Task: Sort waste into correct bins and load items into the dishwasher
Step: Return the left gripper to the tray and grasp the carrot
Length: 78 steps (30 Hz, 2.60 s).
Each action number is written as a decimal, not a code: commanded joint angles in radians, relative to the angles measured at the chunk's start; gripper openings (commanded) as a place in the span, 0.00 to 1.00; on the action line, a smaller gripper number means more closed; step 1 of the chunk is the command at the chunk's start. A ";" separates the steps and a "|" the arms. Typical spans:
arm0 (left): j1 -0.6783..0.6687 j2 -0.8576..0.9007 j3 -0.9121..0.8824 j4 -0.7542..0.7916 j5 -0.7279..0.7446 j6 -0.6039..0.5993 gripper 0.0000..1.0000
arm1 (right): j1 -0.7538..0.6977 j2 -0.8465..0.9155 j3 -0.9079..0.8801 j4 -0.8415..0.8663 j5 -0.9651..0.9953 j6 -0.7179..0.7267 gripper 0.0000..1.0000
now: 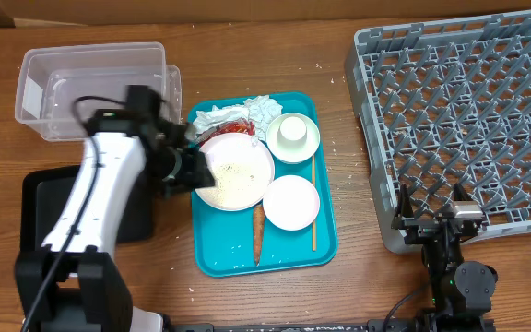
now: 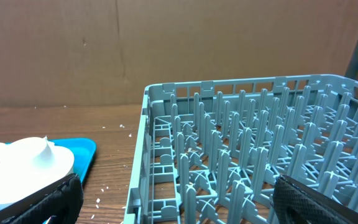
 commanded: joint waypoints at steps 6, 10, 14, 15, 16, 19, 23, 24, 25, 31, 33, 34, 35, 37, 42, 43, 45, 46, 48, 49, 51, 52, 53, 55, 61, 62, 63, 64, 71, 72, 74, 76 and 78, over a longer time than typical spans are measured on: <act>-0.320 0.006 -0.102 0.074 -0.184 -0.270 0.52 | 0.007 -0.010 -0.010 0.006 0.005 0.005 1.00; -0.444 0.006 -0.160 0.163 -0.227 -0.328 0.50 | 0.007 -0.010 -0.010 0.006 0.005 0.005 1.00; -0.541 0.006 -0.197 0.209 -0.360 -0.422 0.50 | 0.007 -0.010 -0.010 0.006 0.005 0.005 1.00; -0.563 0.006 -0.205 0.215 -0.390 -0.447 0.50 | 0.007 -0.010 -0.010 0.006 0.005 0.005 1.00; -0.577 0.006 -0.212 0.222 -0.413 -0.465 0.50 | 0.007 -0.010 -0.010 0.006 0.005 0.005 1.00; -0.599 0.006 -0.232 0.238 -0.475 -0.490 0.50 | 0.007 -0.010 -0.010 0.006 0.005 0.005 1.00; -0.599 0.006 -0.275 0.275 -0.478 -0.494 0.50 | 0.007 -0.010 -0.010 0.006 0.005 0.005 1.00; -0.599 0.006 -0.292 0.295 -0.474 -0.494 0.50 | 0.007 -0.010 -0.010 0.006 0.005 0.005 1.00; -0.602 0.006 -0.311 0.319 -0.472 -0.491 0.50 | 0.007 -0.010 -0.010 0.006 0.005 0.005 1.00; -0.608 0.006 -0.364 0.442 -0.426 -0.441 0.50 | 0.007 -0.010 -0.010 0.006 0.005 0.005 1.00; -0.608 0.006 -0.365 0.455 -0.415 -0.442 0.50 | 0.007 -0.010 -0.010 0.006 0.005 0.005 1.00; -0.608 0.006 -0.365 0.461 -0.406 -0.441 0.50 | 0.007 -0.010 -0.010 0.006 0.005 0.005 1.00; -0.608 0.006 -0.365 0.465 -0.397 -0.441 0.50 | 0.007 -0.010 -0.010 0.006 0.005 0.005 1.00; -0.608 0.006 -0.365 0.468 -0.391 -0.441 0.50 | 0.007 -0.010 -0.010 0.006 0.005 0.005 1.00; -0.608 0.006 -0.375 0.473 -0.389 -0.441 0.51 | 0.007 -0.010 -0.010 0.006 0.005 0.005 1.00; -0.608 0.006 -0.381 0.480 -0.389 -0.441 0.51 | 0.007 -0.010 -0.010 0.006 0.005 0.005 1.00; -0.608 0.006 -0.394 0.496 -0.388 -0.442 0.51 | 0.007 -0.010 -0.010 0.006 0.005 0.005 1.00; -0.608 0.006 -0.407 0.509 -0.378 -0.442 0.50 | 0.007 -0.010 -0.010 0.006 0.005 0.005 1.00; -0.608 0.006 -0.424 0.528 -0.370 -0.446 0.50 | 0.007 -0.010 -0.010 0.006 0.005 0.005 1.00; -0.608 0.006 -0.432 0.537 -0.370 -0.449 0.50 | 0.007 -0.010 -0.010 0.006 0.005 0.005 1.00; -0.607 0.006 -0.442 0.544 -0.371 -0.449 0.50 | 0.007 -0.010 -0.010 0.006 0.005 0.005 1.00; -0.607 0.006 -0.442 0.544 -0.375 -0.449 0.50 | 0.007 -0.010 -0.010 0.006 0.005 0.005 1.00; -0.607 0.006 -0.442 0.544 -0.378 -0.449 0.50 | 0.007 -0.010 -0.010 0.006 0.005 0.005 1.00; -0.607 0.006 -0.442 0.544 -0.383 -0.449 0.48 | 0.007 -0.010 -0.010 0.006 0.005 0.005 1.00; -0.606 0.006 -0.442 0.523 -0.431 -0.448 0.31 | 0.007 -0.010 -0.010 0.006 0.005 0.005 1.00; -0.606 0.006 -0.442 0.523 -0.430 -0.448 0.29 | 0.007 -0.010 -0.010 0.006 0.005 0.005 1.00; -0.606 0.006 -0.442 0.521 -0.430 -0.447 0.28 | 0.007 -0.010 -0.010 0.006 0.005 0.005 1.00; -0.606 0.006 -0.441 0.517 -0.430 -0.444 0.27 | 0.007 -0.010 -0.010 0.006 0.005 0.005 1.00; -0.606 -0.009 -0.351 0.384 -0.408 -0.445 0.19 | 0.007 -0.010 -0.010 0.006 0.005 0.005 1.00; -0.606 -0.014 -0.336 0.364 -0.409 -0.445 0.18 | 0.007 -0.010 -0.010 0.006 0.005 0.005 1.00; -0.605 -0.032 -0.304 0.322 -0.420 -0.446 0.16 | 0.007 -0.010 -0.010 0.006 0.005 0.005 1.00; -0.597 -0.056 -0.276 0.281 -0.444 -0.451 0.16 | 0.007 -0.010 -0.010 0.006 0.005 0.005 1.00; -0.562 -0.094 -0.234 0.220 -0.487 -0.454 0.17 | 0.007 -0.010 -0.010 0.006 0.005 0.005 1.00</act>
